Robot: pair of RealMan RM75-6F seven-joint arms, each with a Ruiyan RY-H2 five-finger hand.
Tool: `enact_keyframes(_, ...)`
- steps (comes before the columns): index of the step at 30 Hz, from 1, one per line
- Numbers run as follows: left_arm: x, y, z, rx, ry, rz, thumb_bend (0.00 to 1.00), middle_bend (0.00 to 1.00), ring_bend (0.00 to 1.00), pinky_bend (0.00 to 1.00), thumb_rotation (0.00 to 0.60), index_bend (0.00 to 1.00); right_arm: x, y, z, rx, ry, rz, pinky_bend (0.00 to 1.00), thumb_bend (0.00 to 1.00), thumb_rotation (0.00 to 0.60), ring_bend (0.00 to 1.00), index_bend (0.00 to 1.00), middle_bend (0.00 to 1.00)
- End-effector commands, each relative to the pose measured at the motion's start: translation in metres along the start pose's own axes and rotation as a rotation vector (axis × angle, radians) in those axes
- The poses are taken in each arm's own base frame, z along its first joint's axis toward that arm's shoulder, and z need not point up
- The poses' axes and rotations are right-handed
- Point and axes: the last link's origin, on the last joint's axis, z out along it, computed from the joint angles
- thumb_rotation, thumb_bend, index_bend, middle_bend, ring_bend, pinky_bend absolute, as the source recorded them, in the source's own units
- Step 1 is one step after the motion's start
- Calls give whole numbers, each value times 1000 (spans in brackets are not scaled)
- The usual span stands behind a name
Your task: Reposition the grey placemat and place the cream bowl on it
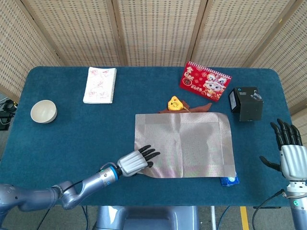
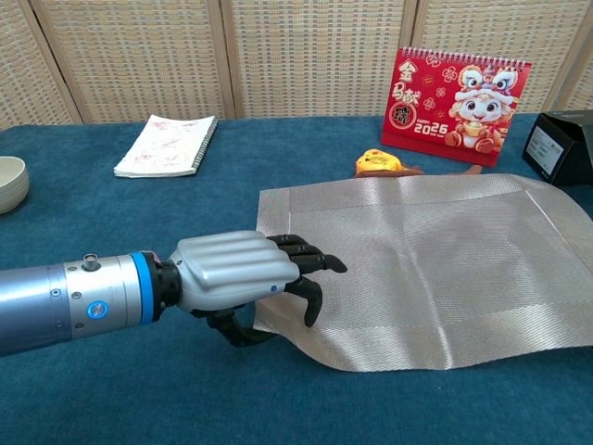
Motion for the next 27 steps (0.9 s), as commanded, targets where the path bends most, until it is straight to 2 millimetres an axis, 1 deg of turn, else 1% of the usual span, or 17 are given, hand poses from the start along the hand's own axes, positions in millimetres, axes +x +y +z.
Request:
enact_keyframes(1, 0, 0, 0, 2, 3, 1, 554, 0, 0, 0, 600, 484, 1, 0, 0, 2, 2, 2, 0, 0, 600, 0, 0, 0)
enact_keyframes(2, 0, 0, 0, 5, 5, 0, 554, 0, 0, 0, 600, 531, 1, 0, 0, 2, 3, 3, 0, 0, 600, 0, 0, 0)
enact_keyframes(5, 0, -2, 1, 13, 7, 2, 555, 0, 0, 0, 600, 615, 1, -1, 0, 4, 4, 7, 0, 0, 600, 0, 0, 0)
enact_keyframes(8, 0, -3, 0, 23, 8, -1, 555, 0, 0, 0, 600, 659, 2, -1, -1, 7, 6, 9, 0, 0, 600, 0, 0, 0)
enact_keyframes(11, 1, -6, -2, 47, 26, -11, 555, 0, 0, 0, 600, 681, 2, -1, -1, 9, 7, 12, 0, 0, 600, 0, 0, 0)
enact_keyframes(14, 0, -12, -11, 81, 37, -27, 555, 0, 0, 0, 600, 686, 3, -2, -1, 12, 9, 14, 0, 0, 600, 0, 0, 0)
enact_keyframes(15, -2, -20, -22, 116, 39, -35, 555, 0, 0, 0, 600, 686, 4, -2, -2, 12, 12, 17, 0, 0, 600, 0, 0, 0)
enact_keyframes(16, -4, -23, -34, 133, 44, -32, 554, 0, 0, 0, 600, 686, 5, -1, -2, 12, 13, 18, 0, 0, 600, 0, 0, 0)
enact_keyframes(18, -6, -24, -45, 146, 40, -26, 554, 0, 0, 0, 600, 686, 5, -1, -2, 12, 13, 20, 0, 0, 600, 0, 0, 0)
enact_keyframes(19, -8, -25, -55, 155, 36, -20, 554, 0, 0, 0, 600, 686, 5, -1, -2, 13, 13, 21, 0, 0, 600, 0, 0, 0)
enact_keyframes(24, -12, -21, -79, 158, 12, -14, 554, 0, 0, 0, 600, 683, 5, -3, -2, 18, 12, 22, 0, 0, 600, 0, 0, 0)
enact_keyframes(27, -16, -17, -99, 167, -7, 13, 553, 0, 0, 0, 600, 678, 5, -4, -4, 24, 12, 22, 0, 0, 600, 0, 0, 0)
